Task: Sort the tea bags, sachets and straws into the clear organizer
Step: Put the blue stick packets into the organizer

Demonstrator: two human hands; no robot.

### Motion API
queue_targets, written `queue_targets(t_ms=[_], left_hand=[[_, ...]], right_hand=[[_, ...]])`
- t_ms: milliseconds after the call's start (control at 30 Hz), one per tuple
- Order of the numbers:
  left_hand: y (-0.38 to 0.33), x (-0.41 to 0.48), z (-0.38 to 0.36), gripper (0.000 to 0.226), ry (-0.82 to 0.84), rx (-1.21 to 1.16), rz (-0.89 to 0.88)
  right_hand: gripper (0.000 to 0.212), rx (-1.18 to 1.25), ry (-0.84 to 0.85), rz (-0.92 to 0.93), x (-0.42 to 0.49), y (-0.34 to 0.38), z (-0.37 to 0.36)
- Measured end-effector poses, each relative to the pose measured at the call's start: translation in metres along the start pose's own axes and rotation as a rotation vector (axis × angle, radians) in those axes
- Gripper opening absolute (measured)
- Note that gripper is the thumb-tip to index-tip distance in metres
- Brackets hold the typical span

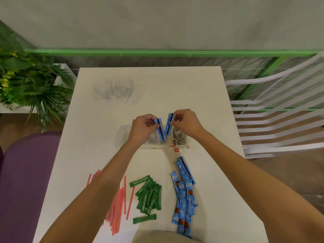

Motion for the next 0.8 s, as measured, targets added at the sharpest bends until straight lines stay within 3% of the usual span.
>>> queue_targets(t_ms=[200,333,500,800], left_hand=[[0.007,0.033,-0.015,0.013,0.053,0.102,0.048],[0.012,0.044,-0.022,0.011,0.111,0.211,0.025],[0.018,0.052,-0.025,0.007,0.117,0.288,0.008],[0.016,0.045,-0.022,0.025,0.05,0.205,-0.039]], right_hand=[[0.027,-0.234,0.12,-0.031,0.033,-0.003,-0.011],[0.012,-0.339,0.172,-0.056,0.04,-0.012,-0.018],[0.01,-0.476,0.189,-0.017,0.046,-0.017,-0.022],[0.024,-0.37,0.132,-0.01,0.039,-0.029,-0.015]])
Point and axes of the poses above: each hand's wrist, its own x-axis towards the middle knuckle, its own z-axis out of the back of the hand, y = z × x, the point moved 3 cm from there along x, towards the middle knuckle, and after that the axes turned 4 degrees about z, right-handed, at the moved point
